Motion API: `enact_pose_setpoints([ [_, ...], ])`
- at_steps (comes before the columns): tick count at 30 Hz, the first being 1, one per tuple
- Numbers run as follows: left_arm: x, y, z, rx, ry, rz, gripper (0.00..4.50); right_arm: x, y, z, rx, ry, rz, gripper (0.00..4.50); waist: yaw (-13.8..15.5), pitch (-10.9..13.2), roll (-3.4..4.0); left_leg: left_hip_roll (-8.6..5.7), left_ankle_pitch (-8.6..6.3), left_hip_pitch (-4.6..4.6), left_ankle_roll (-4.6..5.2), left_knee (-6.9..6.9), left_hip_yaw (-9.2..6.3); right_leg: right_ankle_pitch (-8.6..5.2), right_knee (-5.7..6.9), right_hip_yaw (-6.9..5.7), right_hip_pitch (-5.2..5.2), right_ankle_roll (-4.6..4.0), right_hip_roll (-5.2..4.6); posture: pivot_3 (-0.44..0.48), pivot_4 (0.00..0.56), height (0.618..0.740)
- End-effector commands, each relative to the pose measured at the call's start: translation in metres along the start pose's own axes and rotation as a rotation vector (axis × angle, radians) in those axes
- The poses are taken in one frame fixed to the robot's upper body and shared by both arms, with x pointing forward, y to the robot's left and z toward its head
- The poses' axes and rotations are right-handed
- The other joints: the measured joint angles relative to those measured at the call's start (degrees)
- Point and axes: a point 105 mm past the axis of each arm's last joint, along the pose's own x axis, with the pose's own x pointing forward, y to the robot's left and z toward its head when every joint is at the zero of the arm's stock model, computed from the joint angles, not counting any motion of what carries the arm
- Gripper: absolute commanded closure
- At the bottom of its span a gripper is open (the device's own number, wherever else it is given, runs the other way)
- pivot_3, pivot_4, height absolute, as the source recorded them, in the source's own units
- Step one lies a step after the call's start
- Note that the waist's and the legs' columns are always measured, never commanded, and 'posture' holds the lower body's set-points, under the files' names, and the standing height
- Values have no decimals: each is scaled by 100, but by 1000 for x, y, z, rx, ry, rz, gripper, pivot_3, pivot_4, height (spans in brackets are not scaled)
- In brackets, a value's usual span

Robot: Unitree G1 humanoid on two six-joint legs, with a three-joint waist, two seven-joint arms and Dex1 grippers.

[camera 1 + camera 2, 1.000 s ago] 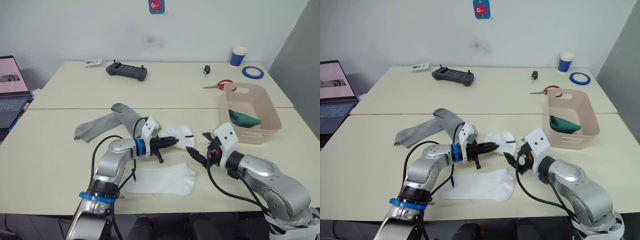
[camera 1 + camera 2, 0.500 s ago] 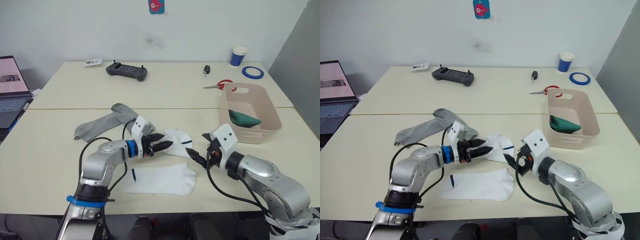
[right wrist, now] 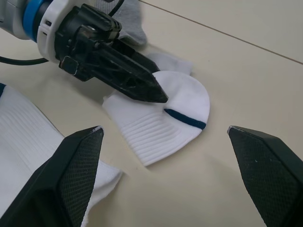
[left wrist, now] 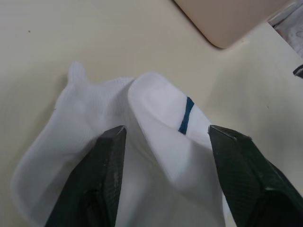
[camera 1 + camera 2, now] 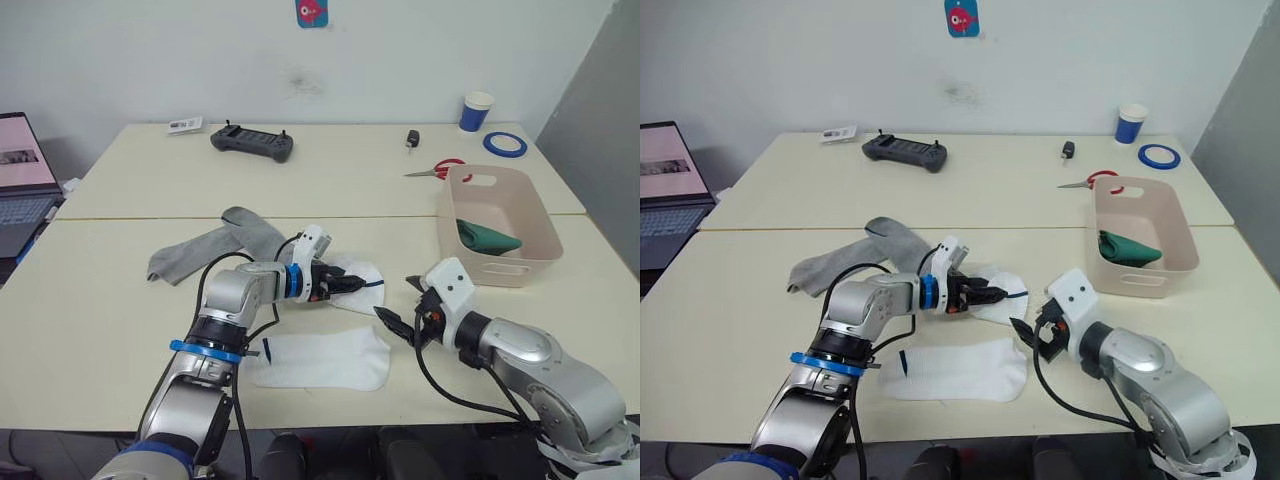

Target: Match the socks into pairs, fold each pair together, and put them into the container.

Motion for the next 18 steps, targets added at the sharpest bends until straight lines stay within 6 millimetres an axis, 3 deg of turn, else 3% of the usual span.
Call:
enact_pose_setpoints([
  [1,3,-13,15,59,-54,-62,2965,-4,3,13,-42,-55,2,0,1,0,0,0,0,0,0,0,0,0,0,-1,0,0,0,0,150,740],
  [6,3,-24,21,100,-85,-110,4487,-3,3,13,-48,-54,3,0,0,0,0,0,0,0,0,0,0,0,0,-1,0,0,0,0,150,740],
  [9,1,-33,29,133,-111,-142,4487,-3,2,12,-50,-51,2,0,2,0,0,0,0,-1,0,0,-1,0,0,-1,0,0,0,0,150,740],
  [16,-6,-88,63,141,-259,-334,4487,-6,-7,8,-65,-24,-42,0,6,0,0,0,1,-2,-3,1,1,0,-1,0,0,0,-2,0,150,740],
  [18,-12,-92,84,104,-362,-325,4487,-8,-12,17,-61,-59,-54,0,3,0,0,-1,1,-1,-3,1,1,0,-1,1,0,0,-2,0,150,740],
])
